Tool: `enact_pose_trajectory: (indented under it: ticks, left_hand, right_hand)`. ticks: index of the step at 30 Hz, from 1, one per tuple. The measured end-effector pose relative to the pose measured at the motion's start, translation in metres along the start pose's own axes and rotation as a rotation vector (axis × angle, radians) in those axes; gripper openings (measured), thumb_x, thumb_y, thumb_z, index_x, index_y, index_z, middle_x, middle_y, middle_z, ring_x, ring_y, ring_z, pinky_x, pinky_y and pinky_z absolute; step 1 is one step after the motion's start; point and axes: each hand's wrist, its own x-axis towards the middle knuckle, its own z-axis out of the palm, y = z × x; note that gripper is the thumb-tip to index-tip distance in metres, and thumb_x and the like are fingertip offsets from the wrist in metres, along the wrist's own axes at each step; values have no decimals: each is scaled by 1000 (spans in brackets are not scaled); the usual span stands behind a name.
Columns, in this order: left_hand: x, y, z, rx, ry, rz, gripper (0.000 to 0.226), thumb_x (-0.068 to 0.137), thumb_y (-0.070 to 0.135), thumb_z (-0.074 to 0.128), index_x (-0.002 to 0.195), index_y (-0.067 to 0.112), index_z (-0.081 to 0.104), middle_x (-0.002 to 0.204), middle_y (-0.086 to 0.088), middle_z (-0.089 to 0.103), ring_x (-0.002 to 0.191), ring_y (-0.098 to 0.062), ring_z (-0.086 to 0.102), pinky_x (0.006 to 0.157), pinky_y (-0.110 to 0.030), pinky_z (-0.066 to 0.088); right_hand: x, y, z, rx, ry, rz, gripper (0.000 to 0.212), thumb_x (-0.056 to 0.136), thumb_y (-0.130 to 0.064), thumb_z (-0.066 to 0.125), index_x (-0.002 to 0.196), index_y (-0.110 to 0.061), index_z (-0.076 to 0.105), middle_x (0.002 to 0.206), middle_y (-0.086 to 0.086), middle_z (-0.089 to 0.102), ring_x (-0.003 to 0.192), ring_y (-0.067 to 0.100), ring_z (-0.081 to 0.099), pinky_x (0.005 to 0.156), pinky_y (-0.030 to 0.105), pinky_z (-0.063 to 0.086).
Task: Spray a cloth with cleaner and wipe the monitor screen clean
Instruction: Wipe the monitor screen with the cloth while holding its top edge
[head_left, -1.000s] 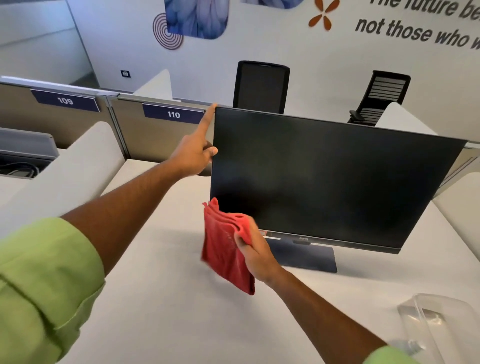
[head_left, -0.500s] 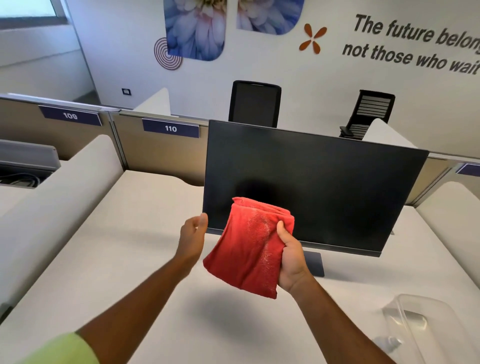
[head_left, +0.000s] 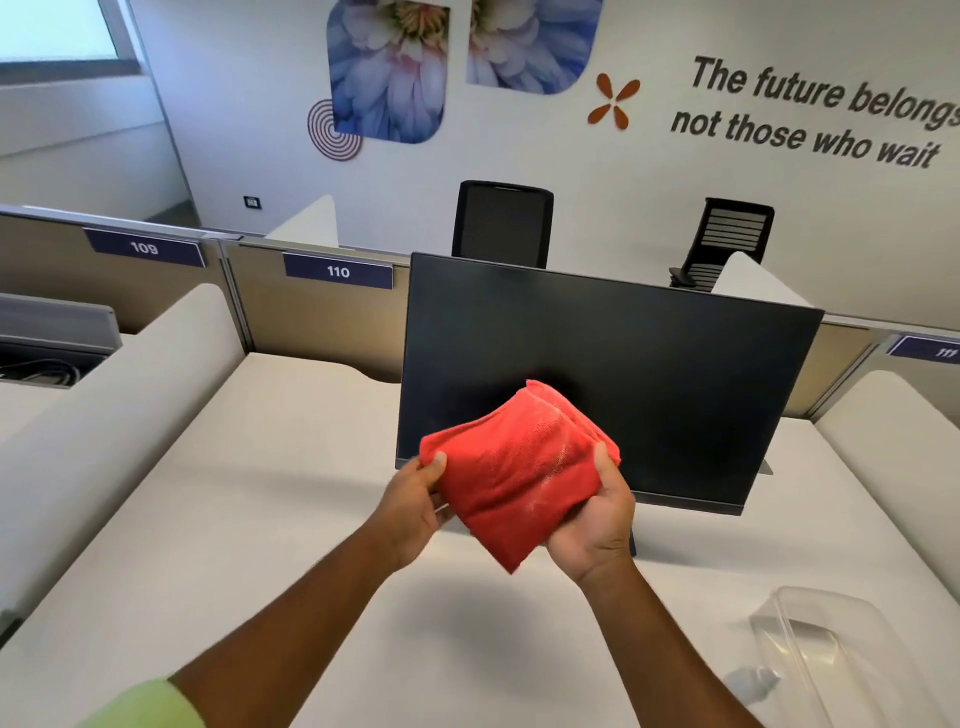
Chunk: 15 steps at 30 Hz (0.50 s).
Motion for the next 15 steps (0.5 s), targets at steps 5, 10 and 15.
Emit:
enact_pose_trajectory:
  ticks: [5,10,15]
  left_hand:
    - [6,29,1,244,23,191,25,107,33,44,127,26,55,128,-7,64,117,-26,61,97,-44,54]
    - [5,57,25,595,-61,271,20,105,41,44,118,34,58,120,1,63,112,-22,61,102,-49,50]
    - [2,81,49,735,-314,265,23,102,41,52,120,31,62,117,4,68,111,-20,64,97,-40,53]
  right_hand:
    - [2,-7,-32,-118,55,-42,46,106,-50,47,134,-17,65,134,13,71,125,32,65,110,51,48]
    - [8,-3,-18,-816,130,-517,39,97,-39,72,132,-26,61,134,-12,65,130,9,58,106,30,47]
    - [10,-32,26,-1037,-380,-307,54,91,-56,69,141,-38,57,135,-11,68,126,16,66,110,43,54]
